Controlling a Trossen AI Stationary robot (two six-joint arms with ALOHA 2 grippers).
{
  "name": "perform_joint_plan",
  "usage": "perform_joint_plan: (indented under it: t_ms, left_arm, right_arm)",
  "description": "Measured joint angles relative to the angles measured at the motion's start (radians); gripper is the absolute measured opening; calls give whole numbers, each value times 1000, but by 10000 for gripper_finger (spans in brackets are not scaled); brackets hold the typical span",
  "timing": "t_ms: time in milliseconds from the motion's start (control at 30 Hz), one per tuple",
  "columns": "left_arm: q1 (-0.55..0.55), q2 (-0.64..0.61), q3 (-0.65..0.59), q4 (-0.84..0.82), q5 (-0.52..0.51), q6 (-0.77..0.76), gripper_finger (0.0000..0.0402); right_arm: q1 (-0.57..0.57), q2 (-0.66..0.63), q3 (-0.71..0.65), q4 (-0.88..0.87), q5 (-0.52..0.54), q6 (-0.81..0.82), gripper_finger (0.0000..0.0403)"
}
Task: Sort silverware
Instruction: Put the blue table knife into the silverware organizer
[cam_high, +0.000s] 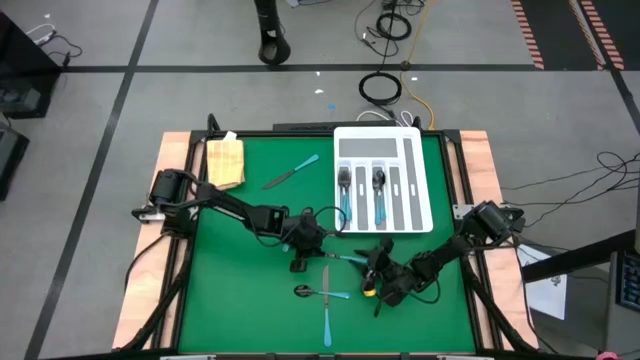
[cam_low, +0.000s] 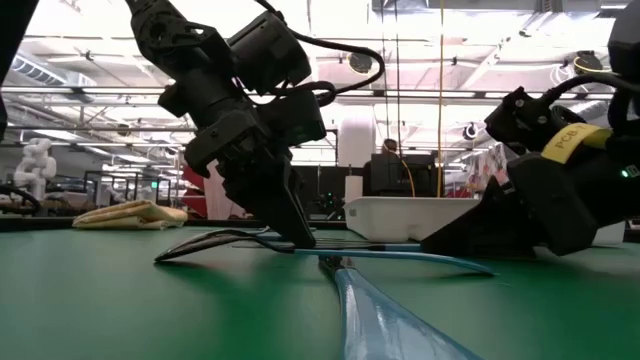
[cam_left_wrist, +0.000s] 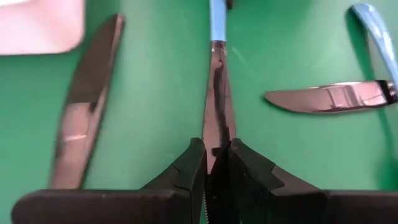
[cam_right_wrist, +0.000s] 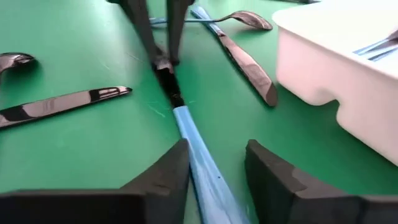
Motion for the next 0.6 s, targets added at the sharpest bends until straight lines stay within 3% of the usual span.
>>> perform_joint_plan:
  t_ms: [267,600]
  left_arm:
    - [21,-26,-2,-10,-63,-29,80]
    - [17,-245,28,-123,-94,-81,80]
  right_arm:
    - [20,30,27,11,27,-14,47]
    - [31,5,82,-65,16,34,46]
